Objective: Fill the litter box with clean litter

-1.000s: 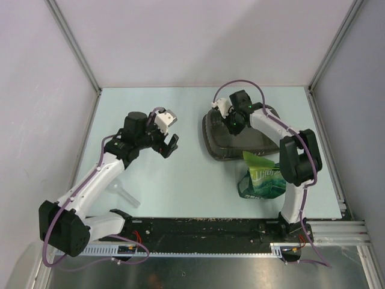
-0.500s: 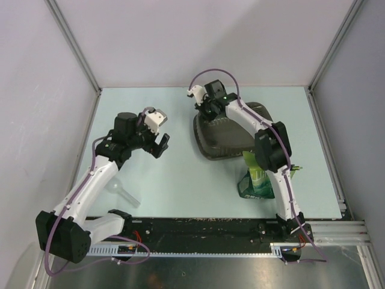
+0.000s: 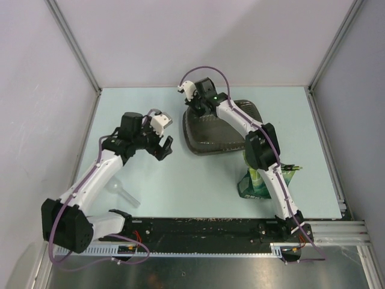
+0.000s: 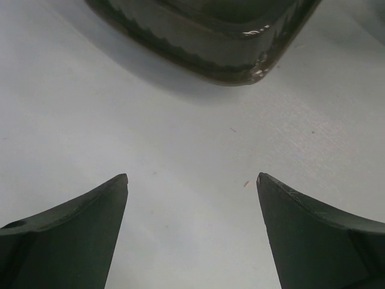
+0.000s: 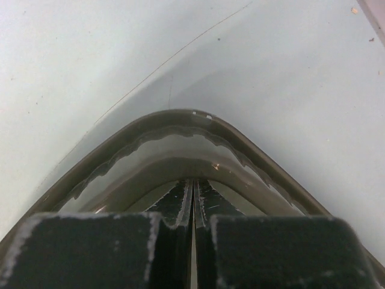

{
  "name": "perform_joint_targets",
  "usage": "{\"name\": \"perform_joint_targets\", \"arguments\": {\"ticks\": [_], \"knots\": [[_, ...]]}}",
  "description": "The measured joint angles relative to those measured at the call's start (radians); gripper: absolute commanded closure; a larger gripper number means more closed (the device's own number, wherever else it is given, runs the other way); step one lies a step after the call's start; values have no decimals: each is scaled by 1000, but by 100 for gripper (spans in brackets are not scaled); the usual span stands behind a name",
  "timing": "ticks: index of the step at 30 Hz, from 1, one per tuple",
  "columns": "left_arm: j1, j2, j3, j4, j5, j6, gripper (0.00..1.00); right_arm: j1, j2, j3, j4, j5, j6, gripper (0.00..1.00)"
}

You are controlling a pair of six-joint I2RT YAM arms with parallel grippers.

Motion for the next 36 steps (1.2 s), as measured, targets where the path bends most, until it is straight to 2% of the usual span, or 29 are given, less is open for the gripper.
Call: {"name": "perform_joint_targets", "arguments": {"ticks": [1, 2, 3, 5, 8, 14, 18, 20, 23, 30, 36], "knots": [[-6, 19, 0, 0, 9, -1, 10, -2, -1, 0, -6, 0, -2, 92], [-19, 45, 2, 0, 20, -4, 10, -5, -5, 0, -12, -3, -3, 63], [-32, 63, 2, 1, 25, -6, 11, -11, -14, -4, -23, -6, -3, 51], [-67, 104, 2, 5, 34, -7, 11, -28, -55, -43, -52, -22, 4, 33], [-115, 158, 2, 32, 45, -15, 14, -72, -166, -134, -97, -47, 27, 21], [-174, 278, 12, 144, 38, -44, 15, -206, -538, -368, -126, -77, 46, 21], [-209, 345, 26, 213, 10, -60, 16, -322, -799, -531, -147, -199, 53, 22], [-220, 379, 43, 243, -3, -74, 16, -388, -902, -576, -209, -270, 31, 24], [-225, 426, 72, 282, -20, -86, 17, -450, -1001, -610, -346, -339, -60, 24], [-216, 525, 149, 320, -85, -70, 17, -435, -1185, -822, -633, -398, -257, 22], [-159, 613, 266, 331, -113, -29, 16, -436, -1252, -832, -767, -423, -422, 25]]}}
